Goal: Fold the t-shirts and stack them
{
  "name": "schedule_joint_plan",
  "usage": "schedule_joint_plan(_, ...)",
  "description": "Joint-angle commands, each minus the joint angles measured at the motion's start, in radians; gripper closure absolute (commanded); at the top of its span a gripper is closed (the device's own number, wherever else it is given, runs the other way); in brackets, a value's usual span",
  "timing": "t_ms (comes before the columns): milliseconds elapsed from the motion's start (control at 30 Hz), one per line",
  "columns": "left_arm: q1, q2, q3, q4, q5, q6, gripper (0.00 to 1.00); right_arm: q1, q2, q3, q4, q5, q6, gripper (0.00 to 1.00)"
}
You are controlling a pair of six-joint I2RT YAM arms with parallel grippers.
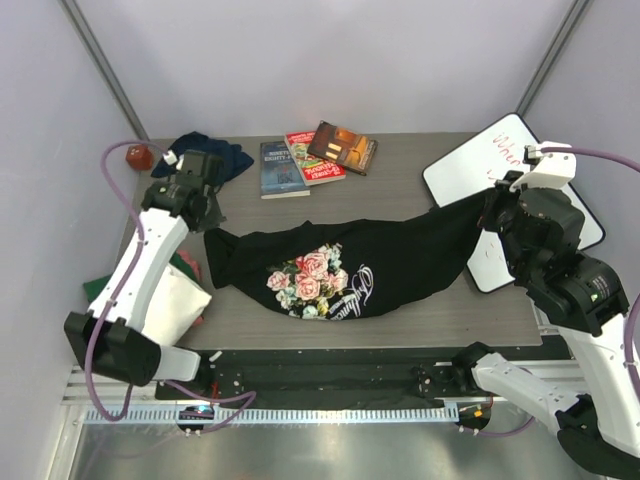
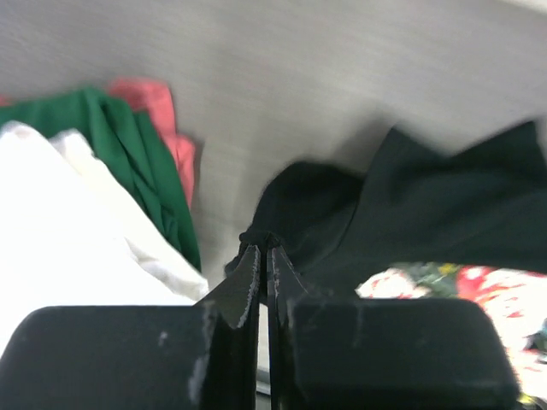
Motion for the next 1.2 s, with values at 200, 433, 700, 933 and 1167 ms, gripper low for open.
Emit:
schedule_joint_plan(200, 0.005, 0.081, -0.169, -0.011, 0.101, 0.017, 0.61, -0.001, -0.018, 0.046, 0.055, 0.022, -0.008, 0.99)
schedule_joint_plan(433, 0.004, 0.122, -0.122, 0.08, 0.188, -0.01, 0.53, 0.0, -0.009, 0.038, 0.055, 0.004, 0.002, 0.99)
schedule_joint_plan(700, -0.018, 0.288, -0.079, 0.201, 0.233, -0.046, 0.57, -0.001, -0.026, 0.005, 0.055, -0.006, 0.019, 0.99)
schedule_joint_plan(933, -0.091, 0.406, -0.129, 0.23, 0.248, -0.085, 1.0, -0.001, -0.02, 0.001, 0.06, -0.007, 0.018, 0.99)
schedule_joint_plan(1167, -0.146, 0.408, -0.284, 0.305, 0.258, -0.14, 1.0, -0.001, -0.008, -0.008, 0.072, -0.013, 0.015, 0.99)
